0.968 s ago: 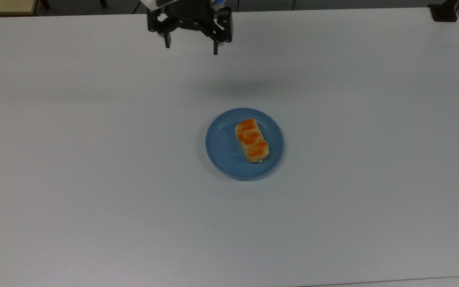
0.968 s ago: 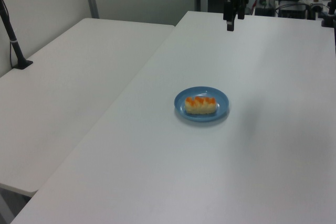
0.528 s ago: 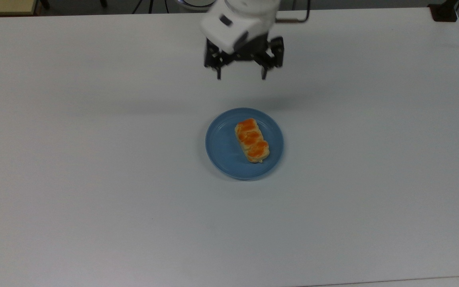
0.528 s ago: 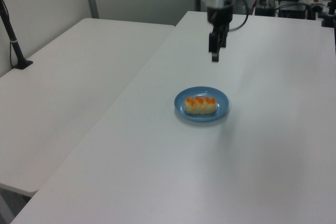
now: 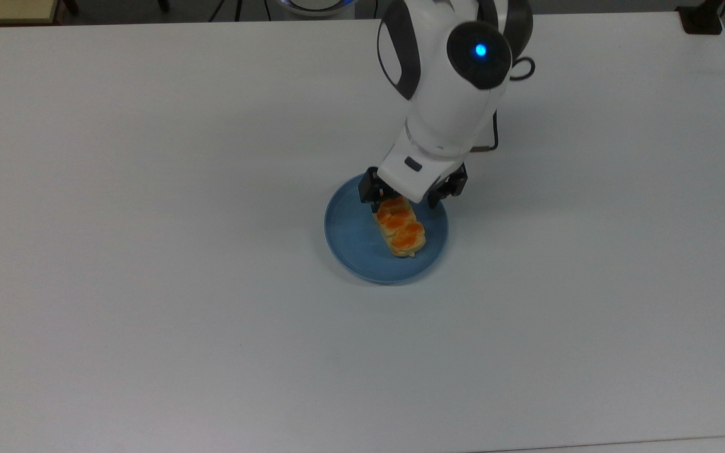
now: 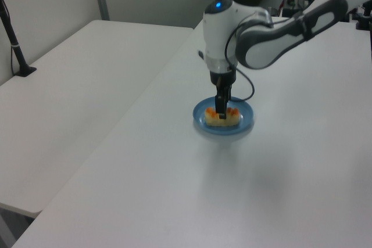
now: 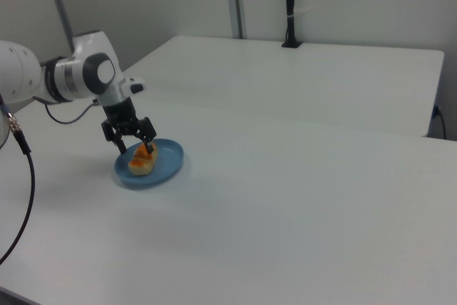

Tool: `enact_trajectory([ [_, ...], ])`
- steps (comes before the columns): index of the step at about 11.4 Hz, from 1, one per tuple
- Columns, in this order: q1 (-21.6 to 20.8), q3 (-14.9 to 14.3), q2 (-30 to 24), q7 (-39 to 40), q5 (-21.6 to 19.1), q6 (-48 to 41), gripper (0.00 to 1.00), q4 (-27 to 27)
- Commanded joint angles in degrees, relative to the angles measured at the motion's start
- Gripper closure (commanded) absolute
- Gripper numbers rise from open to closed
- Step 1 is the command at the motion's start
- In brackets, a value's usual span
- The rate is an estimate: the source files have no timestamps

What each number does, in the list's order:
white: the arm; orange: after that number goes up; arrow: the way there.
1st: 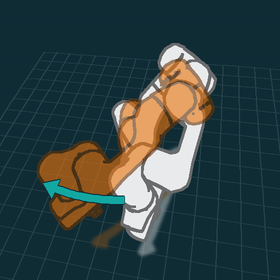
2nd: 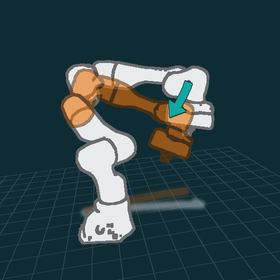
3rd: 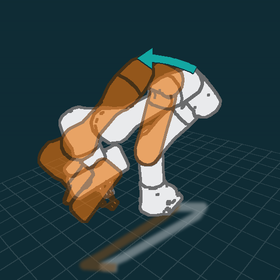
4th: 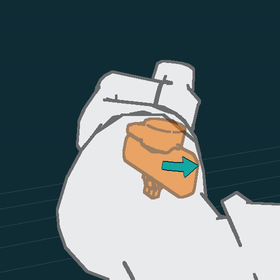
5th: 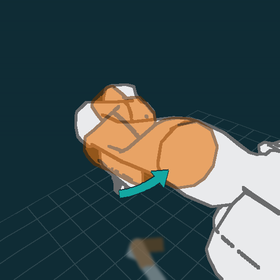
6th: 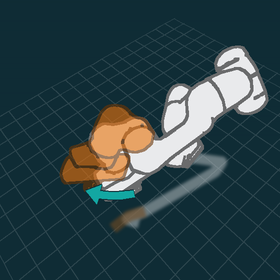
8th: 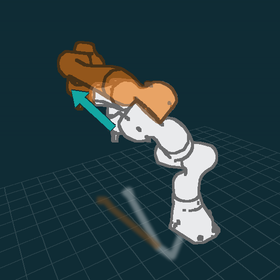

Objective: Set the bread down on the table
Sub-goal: 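Lower the gripper onto the orange-topped bread roll and close it, then lift the bread roll off the plate and carry it beside the plate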

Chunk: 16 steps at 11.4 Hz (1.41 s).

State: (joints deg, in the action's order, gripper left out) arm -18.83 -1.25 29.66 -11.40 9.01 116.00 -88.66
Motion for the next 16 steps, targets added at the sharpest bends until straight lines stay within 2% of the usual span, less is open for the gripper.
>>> enact_trajectory([
  [1, -1.6, -2.4, 2.9, 0.2, 2.0, 4.0, 0.02, 0.5],
  [2, -1.6, -2.4, 3.5, 0.2, 2.1, 4.7, 0.14, 0.5],
  [4, -1.7, -2.4, 3.4, 0.1, 1.9, 4.5, 0.59, 0.6],
  [5, -1.7, -2.4, 2.7, -0.9, 1.5, 4.1, 0.63, 0.8],
  [8, -0.7, -2.3, -1.8, -3.8, 1.3, 2.4, 0.6, 0.8],
  [11, 3.4, -1.8, -6.9, -0.3, 1.2, -3.6, 0.6, -0.4],
  [13, 6.7, -1.7, -12.7, 10.6, 1.1, -7.7, 0.6, -6.8],
  [14, 8.8, -1.9, -15.7, 12.9, 1.1, -7.8, 0.6, -11.8],
  [16, 12.1, -2.3, -16.3, 13.3, 1.7, -7.0, 0.59, -18.4],
])
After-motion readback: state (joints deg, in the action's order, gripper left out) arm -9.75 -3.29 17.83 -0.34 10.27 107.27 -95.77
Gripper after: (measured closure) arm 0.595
